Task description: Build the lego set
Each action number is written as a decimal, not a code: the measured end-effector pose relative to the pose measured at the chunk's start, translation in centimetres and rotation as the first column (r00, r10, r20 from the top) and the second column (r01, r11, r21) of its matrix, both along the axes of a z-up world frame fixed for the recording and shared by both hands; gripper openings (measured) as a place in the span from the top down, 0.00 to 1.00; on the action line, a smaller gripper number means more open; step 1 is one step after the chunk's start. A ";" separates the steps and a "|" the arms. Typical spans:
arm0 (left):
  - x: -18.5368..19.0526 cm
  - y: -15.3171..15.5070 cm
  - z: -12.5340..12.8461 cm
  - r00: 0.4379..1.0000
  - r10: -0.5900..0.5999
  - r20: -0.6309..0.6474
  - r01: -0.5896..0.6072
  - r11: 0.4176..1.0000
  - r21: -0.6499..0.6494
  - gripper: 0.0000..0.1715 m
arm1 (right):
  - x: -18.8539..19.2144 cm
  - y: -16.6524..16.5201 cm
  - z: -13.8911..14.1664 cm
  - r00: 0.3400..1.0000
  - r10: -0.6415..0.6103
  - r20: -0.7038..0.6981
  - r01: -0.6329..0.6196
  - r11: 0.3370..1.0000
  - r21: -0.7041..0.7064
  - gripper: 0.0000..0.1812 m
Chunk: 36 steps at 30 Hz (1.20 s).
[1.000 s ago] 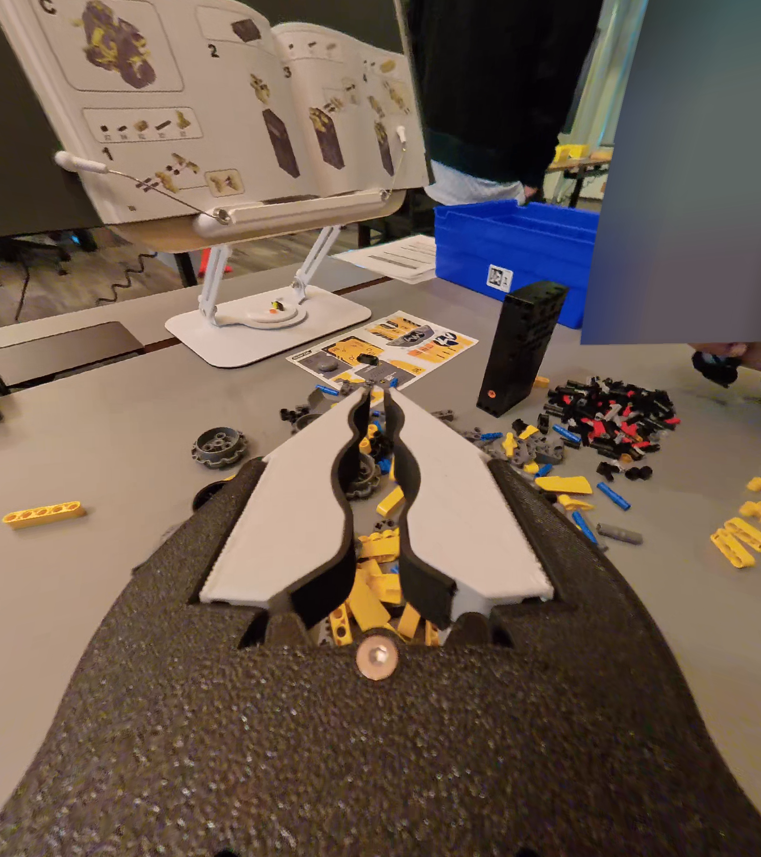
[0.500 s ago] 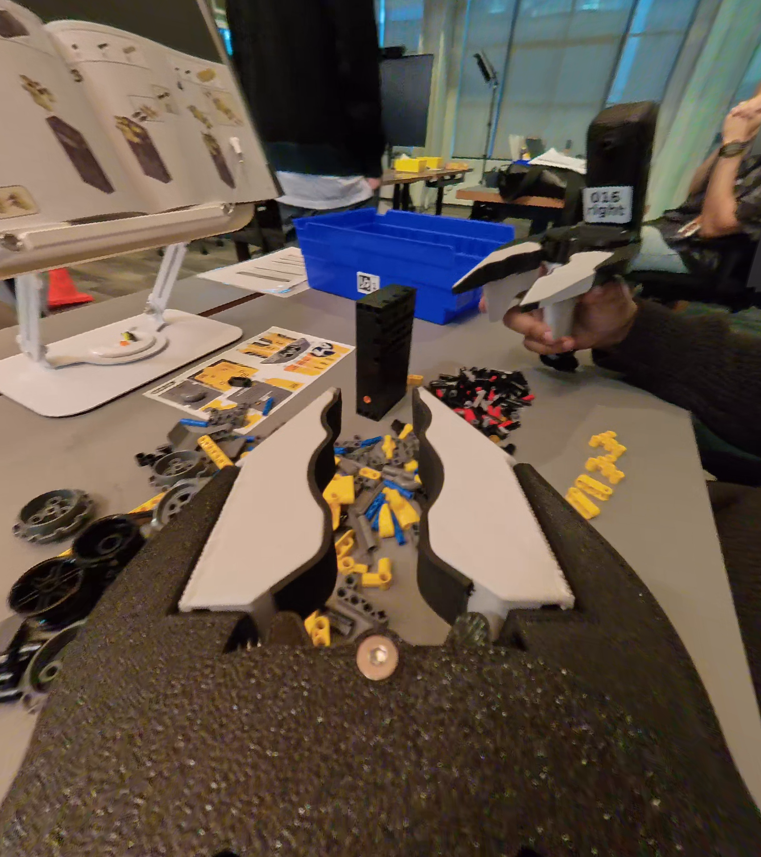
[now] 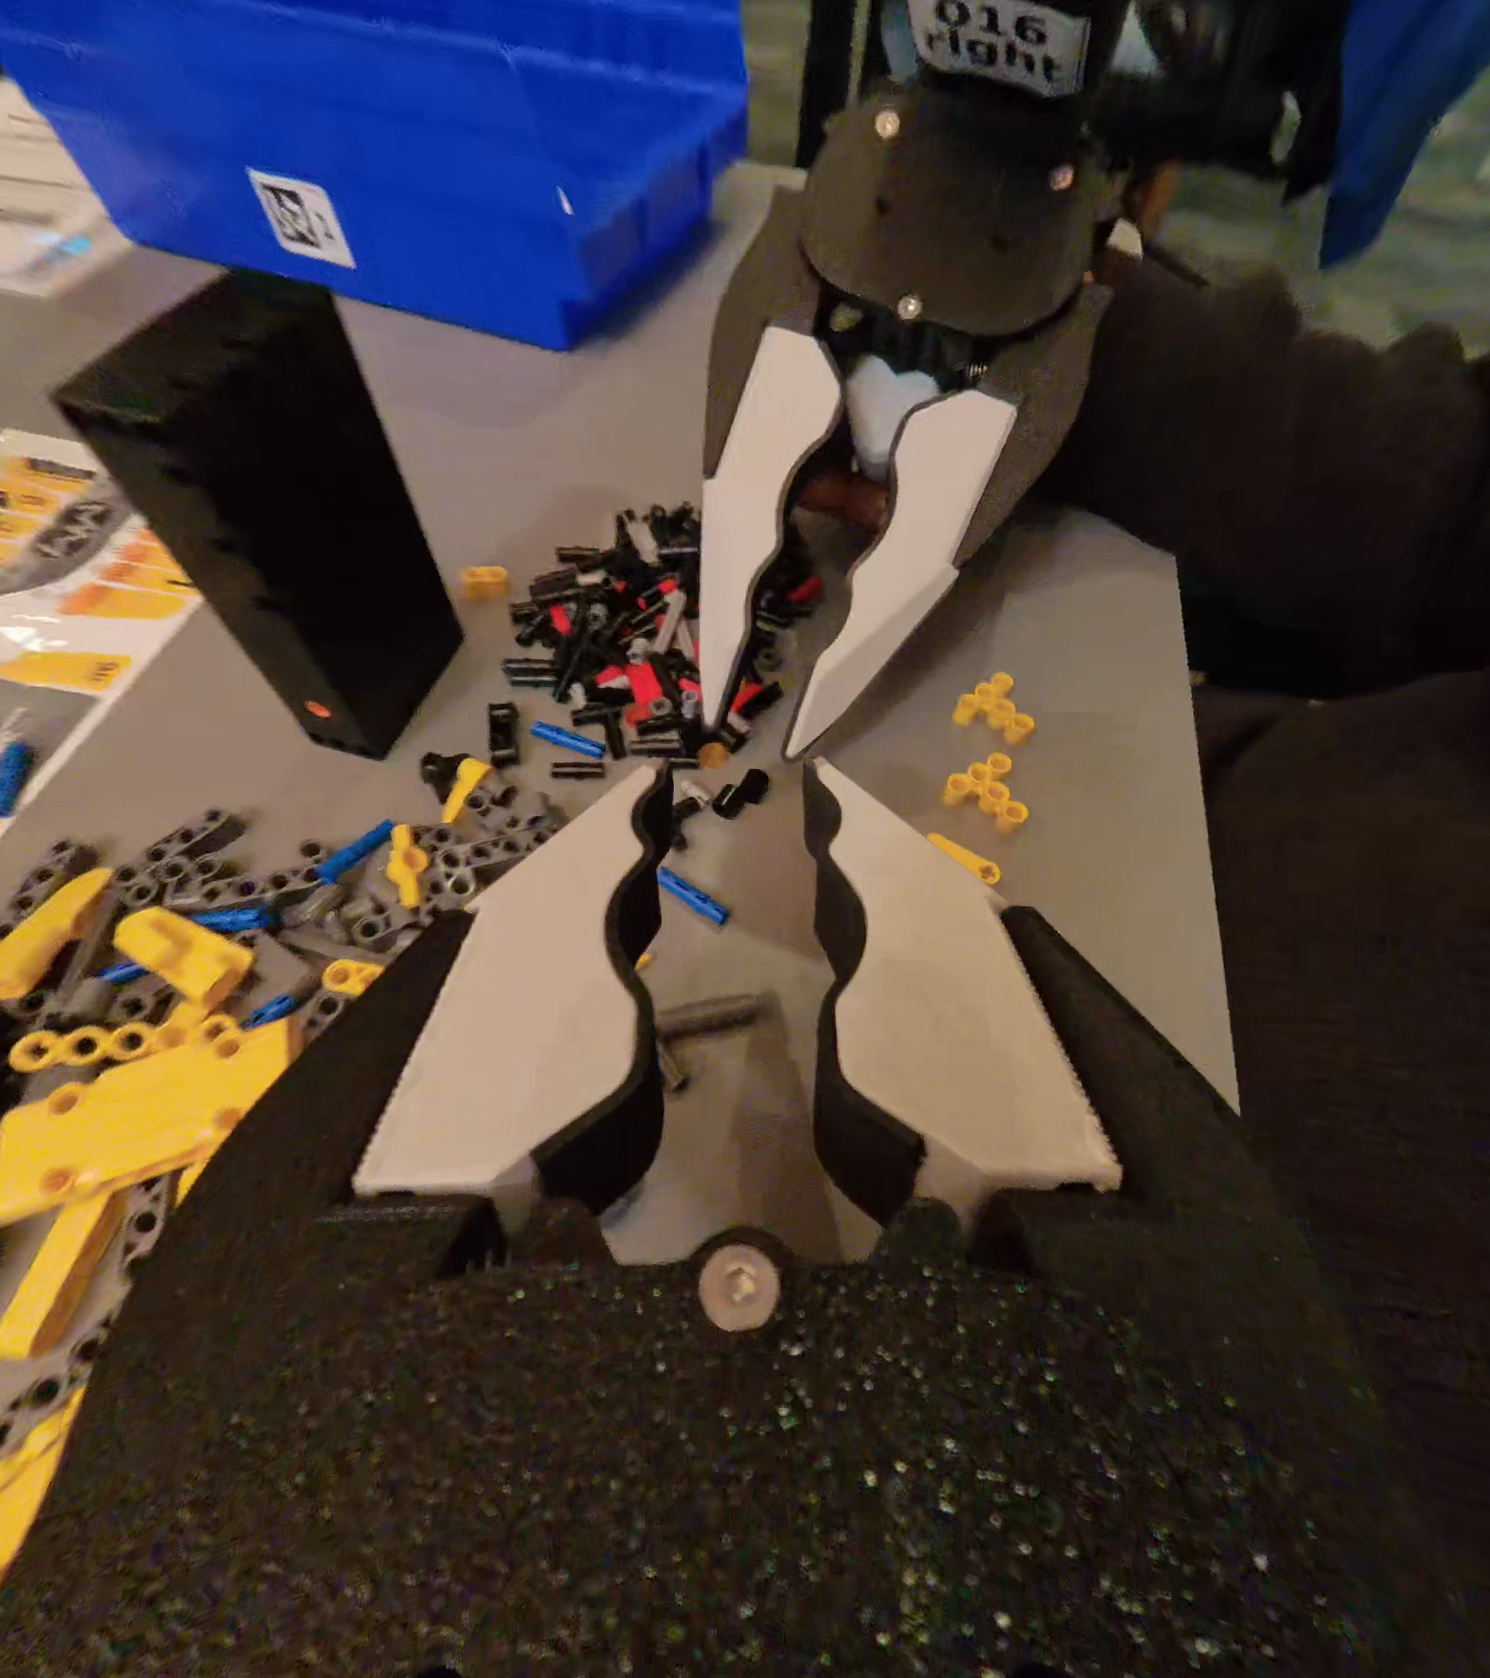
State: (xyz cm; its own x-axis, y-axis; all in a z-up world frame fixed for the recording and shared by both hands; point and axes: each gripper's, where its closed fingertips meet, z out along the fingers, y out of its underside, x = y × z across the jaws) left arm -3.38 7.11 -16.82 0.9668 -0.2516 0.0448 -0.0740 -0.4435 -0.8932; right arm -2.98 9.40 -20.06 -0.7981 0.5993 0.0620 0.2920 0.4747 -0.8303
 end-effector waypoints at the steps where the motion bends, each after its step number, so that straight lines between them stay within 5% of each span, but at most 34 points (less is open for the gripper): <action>1: 0.3 0.4 -0.2 1.000 -0.014 0.001 0.014 1.000 -0.016 0.84 | 0.1 0.0 -0.3 1.000 0.003 0.008 -0.003 1.000 0.019 0.90; 10: 1.0 1.9 -3.8 0.990 -0.117 -0.084 0.097 0.972 -0.215 0.90 | 0.2 -0.1 -1.0 1.000 0.014 0.011 -0.015 0.998 0.066 0.97; 36: 1.5 2.2 -4.7 0.980 -0.137 -0.142 0.099 0.965 -0.244 0.95 | 0.4 -0.1 -1.2 0.999 0.010 0.032 -0.013 0.997 0.073 0.96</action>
State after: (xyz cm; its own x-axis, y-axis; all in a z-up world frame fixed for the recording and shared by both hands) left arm -1.84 9.26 -21.54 0.9305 -0.3648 -0.0328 -0.2686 -0.6189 -0.7381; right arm -2.56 9.34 -21.23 -0.8072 0.5848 0.0804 0.3115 0.5376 -0.7836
